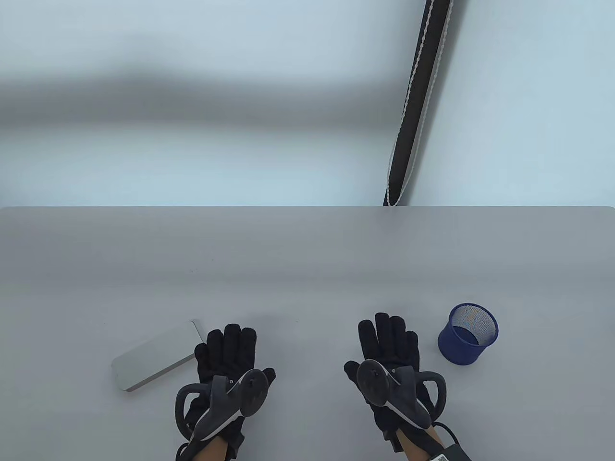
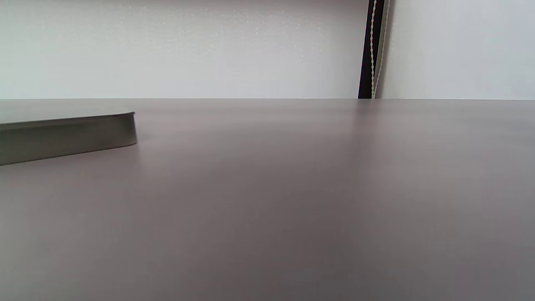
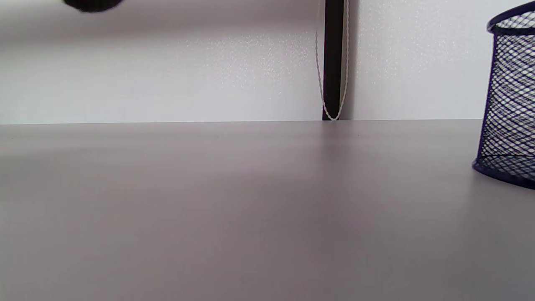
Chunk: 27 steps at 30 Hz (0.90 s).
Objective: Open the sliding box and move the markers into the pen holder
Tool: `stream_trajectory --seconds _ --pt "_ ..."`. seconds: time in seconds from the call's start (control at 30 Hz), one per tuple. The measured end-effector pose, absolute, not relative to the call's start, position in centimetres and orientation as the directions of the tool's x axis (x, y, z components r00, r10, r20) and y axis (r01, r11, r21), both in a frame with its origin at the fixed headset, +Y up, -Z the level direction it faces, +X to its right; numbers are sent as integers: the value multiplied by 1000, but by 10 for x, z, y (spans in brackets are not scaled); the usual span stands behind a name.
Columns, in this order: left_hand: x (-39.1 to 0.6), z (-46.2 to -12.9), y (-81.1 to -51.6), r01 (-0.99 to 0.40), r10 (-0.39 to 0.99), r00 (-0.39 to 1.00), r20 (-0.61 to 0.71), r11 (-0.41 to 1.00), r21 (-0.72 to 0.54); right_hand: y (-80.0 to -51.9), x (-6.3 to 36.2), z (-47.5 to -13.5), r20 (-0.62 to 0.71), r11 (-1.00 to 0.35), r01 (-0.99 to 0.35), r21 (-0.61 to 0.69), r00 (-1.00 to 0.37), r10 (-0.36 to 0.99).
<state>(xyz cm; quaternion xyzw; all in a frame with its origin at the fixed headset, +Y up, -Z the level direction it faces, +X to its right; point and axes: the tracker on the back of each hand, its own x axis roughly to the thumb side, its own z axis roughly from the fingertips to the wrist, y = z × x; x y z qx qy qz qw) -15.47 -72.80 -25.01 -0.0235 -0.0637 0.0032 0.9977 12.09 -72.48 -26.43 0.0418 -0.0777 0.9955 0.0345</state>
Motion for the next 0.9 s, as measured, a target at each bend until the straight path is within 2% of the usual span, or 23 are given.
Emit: stream_trajectory --seconds 0.4,0.6,0.73,0.9 --pt "-160 -251 -730 -2 8 994 113 998 -55 -724 123 -264 78 -988 -77 -136 -995 67" --pt "-167 -251 -718 -13 15 995 94 1000 -19 -725 125 -266 74 -988 -85 -129 -994 75" --pt "-180 -255 -706 -69 69 997 40 998 11 -724 126 -267 73 -988 -91 -122 -994 83" --pt "-203 -270 -700 -111 108 993 -52 993 -46 -725 127 -268 74 -989 -99 -111 -993 91"
